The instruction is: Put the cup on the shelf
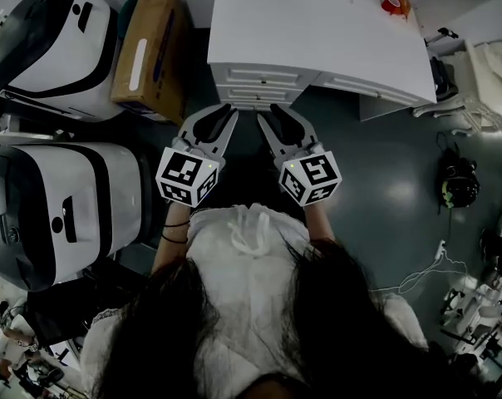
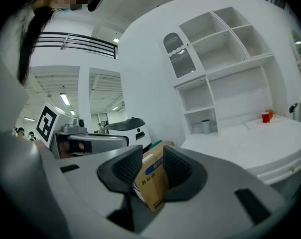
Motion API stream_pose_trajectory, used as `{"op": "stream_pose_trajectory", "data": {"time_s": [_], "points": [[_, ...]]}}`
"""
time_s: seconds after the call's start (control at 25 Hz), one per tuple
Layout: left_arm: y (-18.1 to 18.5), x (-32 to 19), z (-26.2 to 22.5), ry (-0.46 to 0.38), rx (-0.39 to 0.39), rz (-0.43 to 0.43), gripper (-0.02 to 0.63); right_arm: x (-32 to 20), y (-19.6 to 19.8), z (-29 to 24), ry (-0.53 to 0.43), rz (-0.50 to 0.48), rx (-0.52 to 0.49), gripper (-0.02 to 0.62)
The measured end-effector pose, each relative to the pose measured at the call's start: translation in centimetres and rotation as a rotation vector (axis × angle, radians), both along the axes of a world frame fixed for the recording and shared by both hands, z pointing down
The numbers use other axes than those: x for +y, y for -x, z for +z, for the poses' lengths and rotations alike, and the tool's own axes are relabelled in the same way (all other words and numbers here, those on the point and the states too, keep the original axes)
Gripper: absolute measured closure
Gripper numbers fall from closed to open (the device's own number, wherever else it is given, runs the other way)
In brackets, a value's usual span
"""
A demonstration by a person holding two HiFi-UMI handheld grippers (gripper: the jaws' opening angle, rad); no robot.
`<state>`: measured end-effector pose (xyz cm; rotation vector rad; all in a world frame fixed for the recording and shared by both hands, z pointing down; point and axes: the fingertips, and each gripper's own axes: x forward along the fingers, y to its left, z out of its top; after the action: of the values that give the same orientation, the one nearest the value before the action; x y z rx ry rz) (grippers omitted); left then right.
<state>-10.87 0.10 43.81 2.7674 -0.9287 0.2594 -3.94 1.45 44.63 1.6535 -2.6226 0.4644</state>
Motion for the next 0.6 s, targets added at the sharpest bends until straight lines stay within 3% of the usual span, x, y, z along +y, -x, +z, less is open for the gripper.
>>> {"op": "stream_pose_trajectory", "data": {"time_s": [0.6], "points": [[-0.3, 6.2, 0.8, 0.013, 0.013, 0.049, 0.543, 6.2, 0.8, 0.7, -0.001, 0.026, 0.015, 0.486]]}}
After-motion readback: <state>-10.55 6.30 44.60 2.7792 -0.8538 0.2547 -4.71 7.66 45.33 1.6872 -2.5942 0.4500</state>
